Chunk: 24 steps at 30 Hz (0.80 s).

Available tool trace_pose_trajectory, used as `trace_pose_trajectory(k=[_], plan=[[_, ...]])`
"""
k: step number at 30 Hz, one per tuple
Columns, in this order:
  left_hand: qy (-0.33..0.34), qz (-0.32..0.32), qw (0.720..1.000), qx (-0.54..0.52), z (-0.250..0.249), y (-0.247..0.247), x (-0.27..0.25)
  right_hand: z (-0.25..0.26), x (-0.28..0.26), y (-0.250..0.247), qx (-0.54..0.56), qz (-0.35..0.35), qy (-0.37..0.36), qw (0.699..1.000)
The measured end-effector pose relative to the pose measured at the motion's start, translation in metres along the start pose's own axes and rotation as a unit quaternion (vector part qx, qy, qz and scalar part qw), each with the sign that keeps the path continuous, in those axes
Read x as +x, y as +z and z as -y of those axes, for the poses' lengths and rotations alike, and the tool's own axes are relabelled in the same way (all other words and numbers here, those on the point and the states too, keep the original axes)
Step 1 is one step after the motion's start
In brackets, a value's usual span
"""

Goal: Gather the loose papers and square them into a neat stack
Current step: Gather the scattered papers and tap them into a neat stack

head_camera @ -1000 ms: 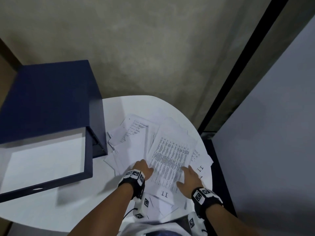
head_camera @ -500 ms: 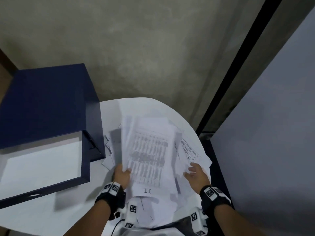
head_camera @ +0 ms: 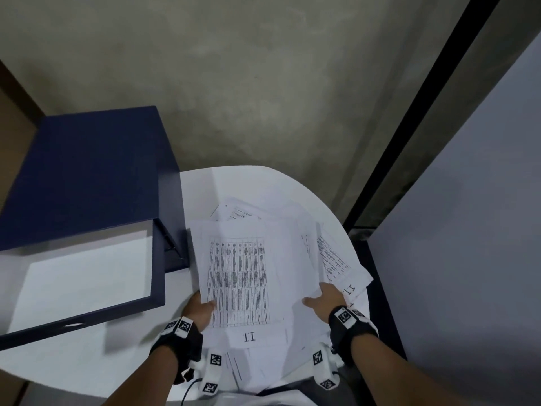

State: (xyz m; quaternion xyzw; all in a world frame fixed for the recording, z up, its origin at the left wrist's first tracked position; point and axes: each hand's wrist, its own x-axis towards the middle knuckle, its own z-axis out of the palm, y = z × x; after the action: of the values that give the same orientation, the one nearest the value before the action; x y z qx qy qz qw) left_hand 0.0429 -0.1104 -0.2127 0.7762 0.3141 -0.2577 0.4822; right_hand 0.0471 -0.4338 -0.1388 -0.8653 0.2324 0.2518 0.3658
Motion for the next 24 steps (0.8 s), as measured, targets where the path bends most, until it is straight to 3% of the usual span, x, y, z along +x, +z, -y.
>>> trace_pose_trajectory(k=[4, 12, 16, 19, 21, 24], plan=[[0.013, -0.003, 1.000, -0.014, -0.008, -0.004, -0.011, -0.002, -0.005, -0.013, 0.024, -0.011, -0.042, 0.999], [0.032, -0.028, 0.999, -0.026, -0.011, -0.004, -0.022, -0.009, -0.022, -0.096, 0.087, -0.091, -0.080, 0.989], [0.034, -0.034, 0.999, -0.026, -0.013, -0.004, -0.026, -0.007, -0.025, -0.123, 0.182, -0.171, -0.096, 0.964], [0.043, -0.039, 0.998, -0.030, -0.014, -0.004, -0.027, 0.003, -0.030, -0.135, 0.282, -0.215, -0.112, 0.928], [0.048, -0.045, 0.997, -0.042, -0.017, -0.005, -0.031, 0.013, -0.035, -0.137, 0.339, -0.204, -0.121, 0.910], [0.064, -0.045, 0.995, -0.064, -0.024, -0.005, -0.038, 0.024, -0.033, -0.121, 0.381, -0.150, -0.110, 0.906]])
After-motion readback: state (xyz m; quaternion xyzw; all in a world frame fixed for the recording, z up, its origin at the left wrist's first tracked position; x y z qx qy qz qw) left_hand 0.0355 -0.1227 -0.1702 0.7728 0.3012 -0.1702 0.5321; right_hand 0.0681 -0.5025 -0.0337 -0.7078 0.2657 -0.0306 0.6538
